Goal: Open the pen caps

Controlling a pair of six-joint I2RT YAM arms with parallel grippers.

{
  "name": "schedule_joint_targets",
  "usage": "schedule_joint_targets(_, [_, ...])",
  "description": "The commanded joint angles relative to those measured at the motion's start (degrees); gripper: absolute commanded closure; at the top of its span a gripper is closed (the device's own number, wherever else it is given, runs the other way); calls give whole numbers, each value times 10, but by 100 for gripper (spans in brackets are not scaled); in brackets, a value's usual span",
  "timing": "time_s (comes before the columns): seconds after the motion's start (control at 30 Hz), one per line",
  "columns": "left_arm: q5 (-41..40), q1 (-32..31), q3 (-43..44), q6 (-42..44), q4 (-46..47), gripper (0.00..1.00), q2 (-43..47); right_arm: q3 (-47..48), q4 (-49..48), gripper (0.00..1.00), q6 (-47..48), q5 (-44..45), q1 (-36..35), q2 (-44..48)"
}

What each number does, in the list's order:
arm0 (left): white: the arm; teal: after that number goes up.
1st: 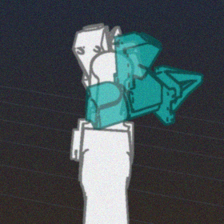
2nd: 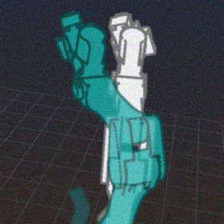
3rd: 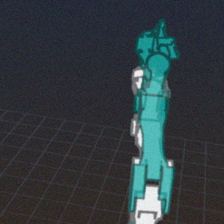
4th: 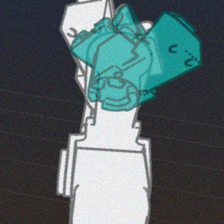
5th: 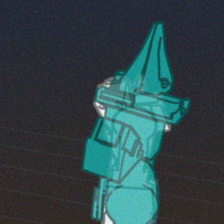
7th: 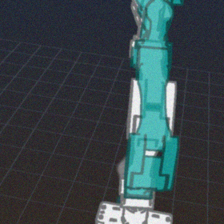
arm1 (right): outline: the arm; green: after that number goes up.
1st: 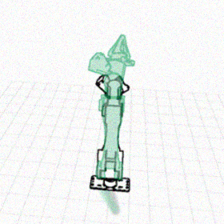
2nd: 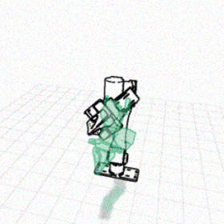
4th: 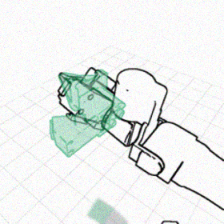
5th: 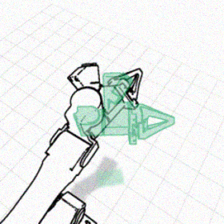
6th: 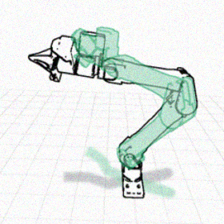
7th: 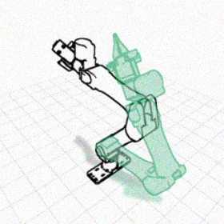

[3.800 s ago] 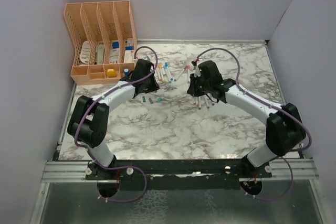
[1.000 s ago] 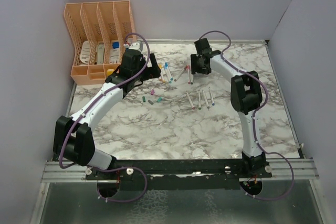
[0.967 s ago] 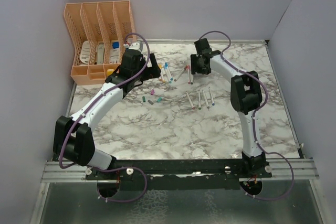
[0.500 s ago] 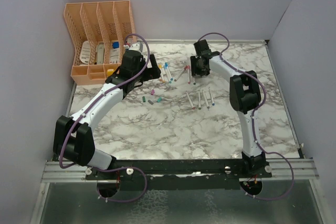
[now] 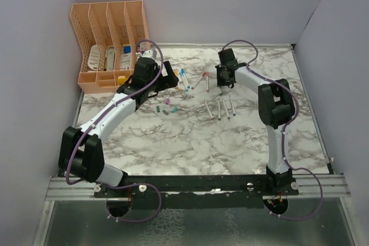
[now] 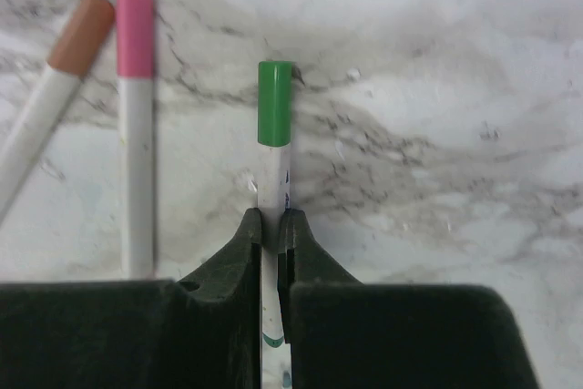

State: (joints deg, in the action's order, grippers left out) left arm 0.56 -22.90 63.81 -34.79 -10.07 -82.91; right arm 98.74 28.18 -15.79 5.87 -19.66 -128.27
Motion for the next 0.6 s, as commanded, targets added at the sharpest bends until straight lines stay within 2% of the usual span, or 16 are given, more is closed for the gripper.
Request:
schedule_joint_targets(0.0, [61,1,-33,-57,63,2,16,-103,-69,99,25,-2,6,99])
schedule_joint_targets(0.17, [102,0,-58,-106,124,4,8,-182,-143,99,77,-101,6,227])
schedule_joint_targets(0.37, [122,-12,-39,-133,155,6,-21,-226,-120,99,81,-259,-2,292])
schedule_joint_targets(0.57, [118,-30,-5,-146,170,8,-49,-282,-135,99,65,-291,-35,348])
